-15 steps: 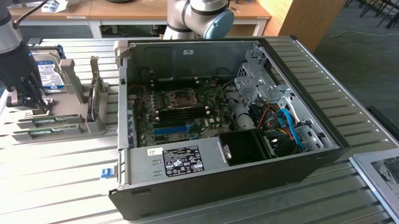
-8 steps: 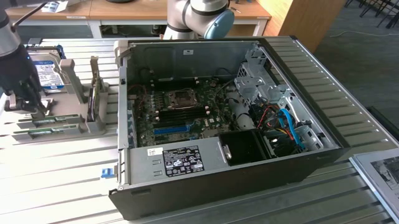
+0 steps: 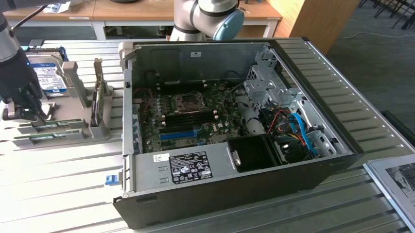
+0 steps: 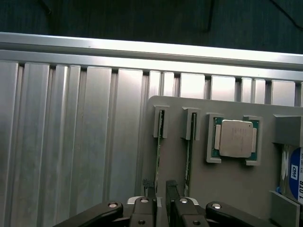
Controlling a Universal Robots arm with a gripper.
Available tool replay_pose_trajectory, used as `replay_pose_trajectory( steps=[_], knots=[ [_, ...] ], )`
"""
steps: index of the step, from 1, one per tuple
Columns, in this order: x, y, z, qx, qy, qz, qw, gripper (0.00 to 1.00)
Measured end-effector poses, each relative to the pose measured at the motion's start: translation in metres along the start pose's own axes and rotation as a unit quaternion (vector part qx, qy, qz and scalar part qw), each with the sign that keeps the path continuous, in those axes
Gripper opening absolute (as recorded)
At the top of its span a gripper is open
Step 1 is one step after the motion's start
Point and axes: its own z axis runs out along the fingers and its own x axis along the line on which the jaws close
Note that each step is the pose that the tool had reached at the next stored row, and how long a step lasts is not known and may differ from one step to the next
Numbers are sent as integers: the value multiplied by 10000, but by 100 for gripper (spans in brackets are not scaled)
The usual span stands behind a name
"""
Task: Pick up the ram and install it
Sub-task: 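Pick up the ram and move it above insertion slot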
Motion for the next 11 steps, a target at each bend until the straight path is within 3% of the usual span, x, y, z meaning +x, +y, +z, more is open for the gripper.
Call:
replay_pose_trajectory(
  steps=[5,11],
  knots=[
    [1,0,5,1,-1,0,10000,24],
    [4,-3,82,1,0,0,10000,24]
  ],
)
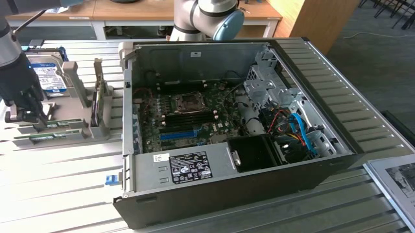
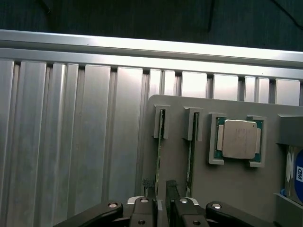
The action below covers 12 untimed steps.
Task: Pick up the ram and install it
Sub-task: 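Pick up the ram and move it above insertion slot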
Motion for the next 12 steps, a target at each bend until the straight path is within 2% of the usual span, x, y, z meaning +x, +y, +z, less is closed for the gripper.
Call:
replay_pose_trajectory(
  steps=[8,12],
  knots=[
    [4,-4,113,0,0,0,10000,24],
    [5,-5,131,-1,1,0,10000,24]
  ],
)
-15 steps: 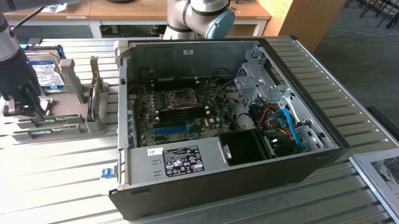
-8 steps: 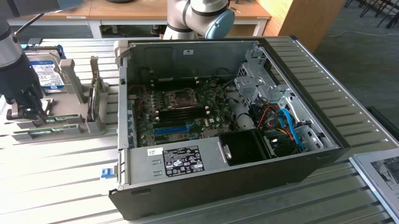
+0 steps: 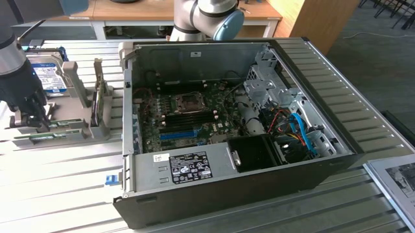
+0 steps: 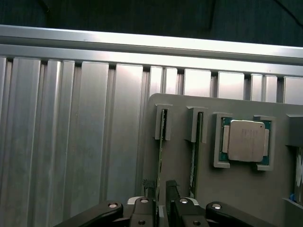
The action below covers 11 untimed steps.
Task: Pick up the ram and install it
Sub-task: 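Pick up the ram and move it above insertion slot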
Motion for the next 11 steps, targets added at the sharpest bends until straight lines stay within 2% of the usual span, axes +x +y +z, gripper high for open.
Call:
replay_pose_trajectory(
  steps=[11],
  knots=[
    [15,0,9,2,0,0,10000,24]
  ],
)
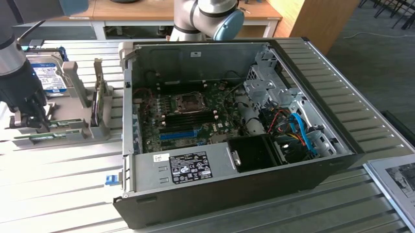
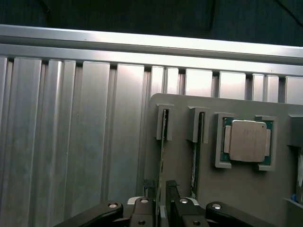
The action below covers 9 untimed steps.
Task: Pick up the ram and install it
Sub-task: 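Pick up the ram and move it above insertion slot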
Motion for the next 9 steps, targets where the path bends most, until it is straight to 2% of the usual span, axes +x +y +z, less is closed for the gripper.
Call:
replay_pose_trajectory(
  steps=[9],
  knots=[
    [11,-4,93,-1,1,0,10000,24]
  ],
)
